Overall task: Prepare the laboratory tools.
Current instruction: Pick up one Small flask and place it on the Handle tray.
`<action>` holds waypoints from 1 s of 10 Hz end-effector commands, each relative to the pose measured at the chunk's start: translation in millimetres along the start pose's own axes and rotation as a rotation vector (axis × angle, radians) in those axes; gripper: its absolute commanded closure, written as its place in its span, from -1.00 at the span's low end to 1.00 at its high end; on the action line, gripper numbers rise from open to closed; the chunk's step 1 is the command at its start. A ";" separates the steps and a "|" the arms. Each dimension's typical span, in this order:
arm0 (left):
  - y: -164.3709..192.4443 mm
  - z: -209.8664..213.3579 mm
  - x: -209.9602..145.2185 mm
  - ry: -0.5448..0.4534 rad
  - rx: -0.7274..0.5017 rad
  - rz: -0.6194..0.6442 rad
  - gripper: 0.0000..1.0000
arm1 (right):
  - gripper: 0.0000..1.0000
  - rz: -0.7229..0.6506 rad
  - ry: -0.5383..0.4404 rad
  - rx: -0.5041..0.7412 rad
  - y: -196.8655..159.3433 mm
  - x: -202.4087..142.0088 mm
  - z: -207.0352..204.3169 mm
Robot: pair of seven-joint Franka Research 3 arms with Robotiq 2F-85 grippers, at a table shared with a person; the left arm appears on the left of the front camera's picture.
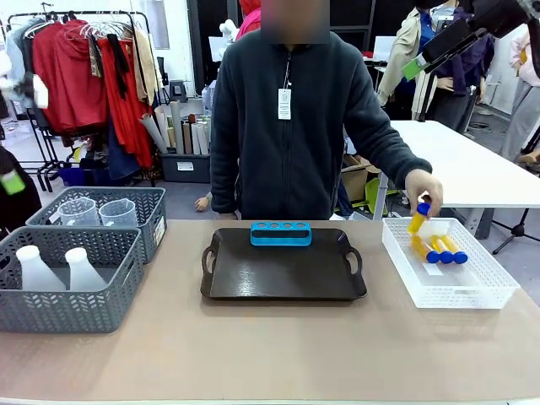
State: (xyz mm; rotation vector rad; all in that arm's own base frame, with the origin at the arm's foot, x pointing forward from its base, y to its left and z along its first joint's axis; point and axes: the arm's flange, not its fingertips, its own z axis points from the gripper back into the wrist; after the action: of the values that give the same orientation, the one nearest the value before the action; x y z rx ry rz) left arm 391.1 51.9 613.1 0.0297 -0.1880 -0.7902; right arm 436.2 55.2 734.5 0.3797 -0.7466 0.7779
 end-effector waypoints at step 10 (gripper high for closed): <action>2.4 -61.0 -26.1 0.122 0.006 0.189 -1.00 | -1.00 0.004 0.000 -0.001 0.6 0.1 1.4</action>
State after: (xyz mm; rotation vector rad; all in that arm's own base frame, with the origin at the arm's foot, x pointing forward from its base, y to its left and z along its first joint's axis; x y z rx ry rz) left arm 385.8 67.1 549.6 0.0642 -0.0752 -0.6035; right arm 436.2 55.3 734.4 0.3796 -0.7465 0.7779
